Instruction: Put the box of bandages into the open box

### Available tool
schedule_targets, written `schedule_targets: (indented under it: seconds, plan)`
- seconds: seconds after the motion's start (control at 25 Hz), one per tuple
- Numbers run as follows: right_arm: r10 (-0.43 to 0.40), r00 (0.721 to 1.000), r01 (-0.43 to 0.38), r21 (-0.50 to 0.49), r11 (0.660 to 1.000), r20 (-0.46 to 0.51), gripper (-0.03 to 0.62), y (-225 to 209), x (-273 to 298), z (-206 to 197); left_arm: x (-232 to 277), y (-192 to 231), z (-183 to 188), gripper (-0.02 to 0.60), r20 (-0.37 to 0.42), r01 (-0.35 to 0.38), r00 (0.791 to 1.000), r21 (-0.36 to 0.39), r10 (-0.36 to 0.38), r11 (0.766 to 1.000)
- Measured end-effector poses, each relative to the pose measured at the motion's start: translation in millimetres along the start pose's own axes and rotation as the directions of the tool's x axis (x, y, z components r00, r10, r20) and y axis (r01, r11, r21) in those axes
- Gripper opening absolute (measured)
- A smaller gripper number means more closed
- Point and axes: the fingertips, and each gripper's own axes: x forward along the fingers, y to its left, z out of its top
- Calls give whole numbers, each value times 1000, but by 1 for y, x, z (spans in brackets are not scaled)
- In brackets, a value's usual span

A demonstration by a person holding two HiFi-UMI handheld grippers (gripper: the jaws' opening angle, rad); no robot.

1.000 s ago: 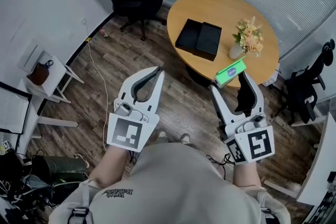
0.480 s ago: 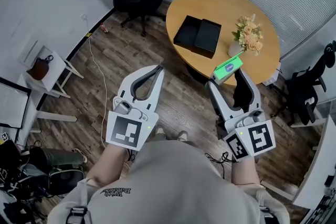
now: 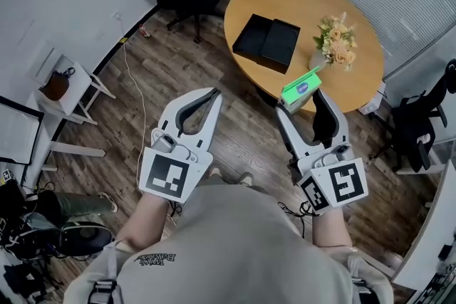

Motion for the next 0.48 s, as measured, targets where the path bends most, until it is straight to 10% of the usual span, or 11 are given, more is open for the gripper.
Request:
schedule_targets:
  seconds: [0.48]
  plan:
    - [51,998,-51,-5,999,33,318,-10,-10,0,4,-23,8,26,4,-34,999,10,34,999]
